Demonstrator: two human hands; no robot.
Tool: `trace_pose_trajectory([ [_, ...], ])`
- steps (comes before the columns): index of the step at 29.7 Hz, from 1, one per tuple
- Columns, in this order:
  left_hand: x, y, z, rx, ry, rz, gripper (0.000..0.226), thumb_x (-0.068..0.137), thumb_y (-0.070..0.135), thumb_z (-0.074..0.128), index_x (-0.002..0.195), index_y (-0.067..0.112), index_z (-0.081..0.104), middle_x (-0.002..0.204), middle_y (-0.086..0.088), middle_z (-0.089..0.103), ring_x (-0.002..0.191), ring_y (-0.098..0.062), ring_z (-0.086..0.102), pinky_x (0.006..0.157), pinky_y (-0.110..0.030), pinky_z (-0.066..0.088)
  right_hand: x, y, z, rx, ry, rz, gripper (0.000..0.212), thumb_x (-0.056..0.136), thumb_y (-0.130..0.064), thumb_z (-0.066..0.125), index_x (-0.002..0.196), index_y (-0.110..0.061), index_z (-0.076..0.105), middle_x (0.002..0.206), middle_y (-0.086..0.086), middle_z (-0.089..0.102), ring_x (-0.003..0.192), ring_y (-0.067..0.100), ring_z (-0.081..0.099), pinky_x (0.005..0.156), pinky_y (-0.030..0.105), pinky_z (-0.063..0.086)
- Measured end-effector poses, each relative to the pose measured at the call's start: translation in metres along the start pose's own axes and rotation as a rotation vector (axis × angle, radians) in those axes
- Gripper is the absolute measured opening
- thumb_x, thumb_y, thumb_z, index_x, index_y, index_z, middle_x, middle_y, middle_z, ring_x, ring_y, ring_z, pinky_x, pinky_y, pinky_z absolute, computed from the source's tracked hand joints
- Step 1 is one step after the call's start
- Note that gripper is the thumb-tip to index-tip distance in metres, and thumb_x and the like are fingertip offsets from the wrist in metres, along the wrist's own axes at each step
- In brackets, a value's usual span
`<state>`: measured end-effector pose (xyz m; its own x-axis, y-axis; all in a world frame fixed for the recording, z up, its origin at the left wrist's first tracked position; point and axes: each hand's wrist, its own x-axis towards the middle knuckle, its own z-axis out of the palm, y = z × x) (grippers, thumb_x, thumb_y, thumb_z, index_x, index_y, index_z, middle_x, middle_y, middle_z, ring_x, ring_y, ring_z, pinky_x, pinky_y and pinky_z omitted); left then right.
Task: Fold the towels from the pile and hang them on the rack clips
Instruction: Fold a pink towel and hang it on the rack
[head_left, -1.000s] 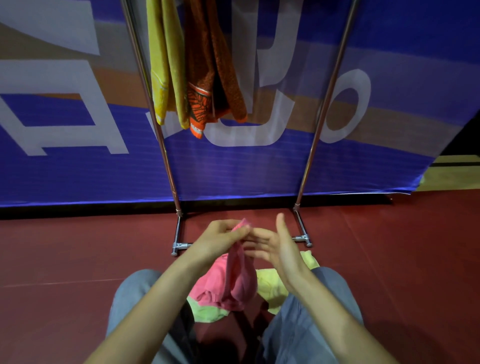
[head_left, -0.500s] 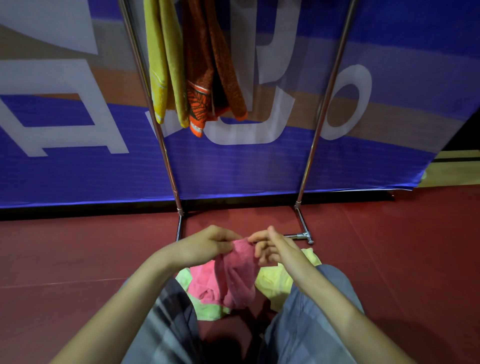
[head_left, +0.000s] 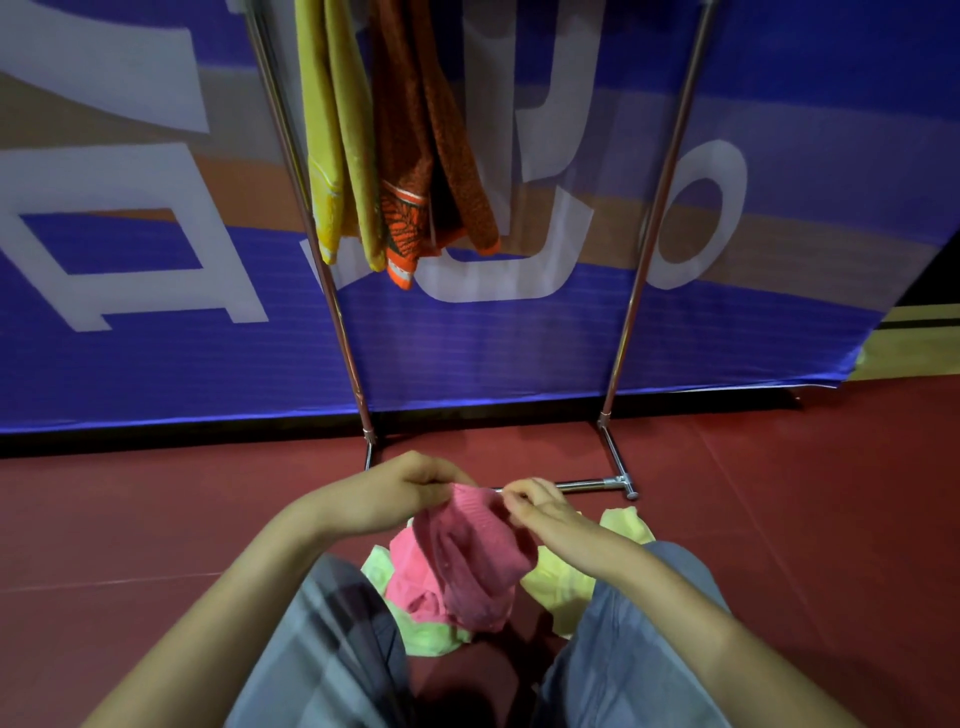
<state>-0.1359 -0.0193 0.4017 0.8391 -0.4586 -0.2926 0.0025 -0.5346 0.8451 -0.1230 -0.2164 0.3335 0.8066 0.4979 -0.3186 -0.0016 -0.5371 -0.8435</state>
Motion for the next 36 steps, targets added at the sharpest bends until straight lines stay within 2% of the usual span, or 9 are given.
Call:
trace_pose_trajectory([
  [5,-0.007,-0.008,-0.014,0.061,0.075,-0.042,0.025,0.091,-0.005,0.039,0.100,0.006,0.060,0.081,0.008,0.059,0.063,0.014,0.054,0.068,-0.005,0.042,-0.005,0.017,-0.006,-0.009,-0.011,0.008,0.031,0.093,-0.032,0.042,0.093,-0.008,0.062,0.106,-0.020,0.041,0.115,0.004,0.032,0.101,0.020,0.023],
  [8,-0.010,-0.019,-0.018,0.314,0.111,-0.089,0.023,0.092,0.003,0.039,0.095,-0.002,0.061,0.085,-0.005,0.062,0.070,0.005,0.055,0.068,-0.014,0.041,-0.009,0.021,-0.017,-0.128,-0.031,-0.058,0.022,0.088,-0.025,0.056,0.066,-0.029,0.054,0.117,-0.010,0.043,0.118,0.007,0.032,0.091,0.008,0.021],
  [10,-0.010,-0.025,-0.015,0.553,0.105,-0.121,0.028,0.088,0.010,0.036,0.099,-0.004,0.058,0.099,-0.017,0.064,0.088,-0.019,0.059,0.075,-0.025,0.039,-0.010,0.020,-0.026,-0.172,0.010,-0.126,0.025,0.084,-0.023,0.061,0.064,-0.034,0.050,0.115,-0.008,0.046,0.120,0.009,0.034,0.091,0.003,0.020],
  [15,-0.008,-0.025,0.000,0.849,0.148,-0.146,0.023,0.079,-0.007,0.035,0.095,0.006,0.046,0.111,-0.017,0.055,0.103,-0.034,0.053,0.080,-0.033,0.036,-0.011,0.010,-0.049,-0.326,0.158,-0.354,0.026,0.066,-0.056,0.054,0.065,-0.030,0.058,0.105,-0.025,0.044,0.113,-0.001,0.039,0.098,0.015,0.027],
  [19,-0.005,-0.027,-0.003,0.761,0.331,0.014,0.021,0.082,-0.006,0.038,0.100,-0.003,0.049,0.097,-0.006,0.035,0.093,-0.032,0.051,0.079,-0.032,0.036,-0.016,-0.004,-0.060,-0.439,0.108,-0.443,0.036,0.064,-0.059,0.057,0.072,-0.026,0.066,0.100,-0.026,0.046,0.107,-0.004,0.040,0.096,0.019,0.032],
  [26,-0.007,-0.014,-0.003,0.185,0.442,0.160,0.015,0.092,0.013,0.042,0.093,0.011,0.057,0.086,0.001,0.056,0.075,0.005,0.054,0.072,-0.004,0.039,-0.025,-0.016,-0.075,-0.606,-0.104,-0.274,0.011,0.077,-0.035,0.068,0.078,-0.024,0.067,0.083,-0.019,0.046,0.080,-0.003,0.047,0.083,0.029,0.042],
  [29,-0.012,-0.014,-0.002,-0.220,0.447,0.133,0.020,0.088,-0.002,0.048,0.096,0.014,0.057,0.080,0.000,0.057,0.069,0.005,0.055,0.070,-0.007,0.045,-0.030,-0.014,-0.081,-0.318,-0.062,-0.290,0.023,0.079,-0.018,0.068,0.065,-0.036,0.061,0.086,-0.006,0.057,0.075,0.002,0.056,0.078,0.033,0.048],
  [32,-0.012,-0.015,0.000,-0.472,0.447,0.127,0.021,0.087,0.001,0.052,0.096,0.019,0.058,0.078,-0.002,0.054,0.071,-0.004,0.055,0.069,-0.010,0.047,-0.036,-0.015,-0.084,0.006,-0.049,-0.307,0.033,0.080,-0.004,0.063,0.065,-0.033,0.062,0.093,0.009,0.063,0.070,-0.001,0.061,0.072,0.020,0.048],
  [36,-0.005,-0.014,0.013,-0.637,0.513,0.120,0.019,0.088,0.005,0.049,0.092,0.022,0.054,0.078,-0.006,0.051,0.058,-0.004,0.053,0.062,-0.015,0.047,-0.042,-0.018,-0.088,0.001,-0.113,-0.304,0.021,0.077,-0.009,0.066,0.064,-0.025,0.065,0.091,0.000,0.062,0.074,-0.005,0.058,0.072,0.014,0.045],
])
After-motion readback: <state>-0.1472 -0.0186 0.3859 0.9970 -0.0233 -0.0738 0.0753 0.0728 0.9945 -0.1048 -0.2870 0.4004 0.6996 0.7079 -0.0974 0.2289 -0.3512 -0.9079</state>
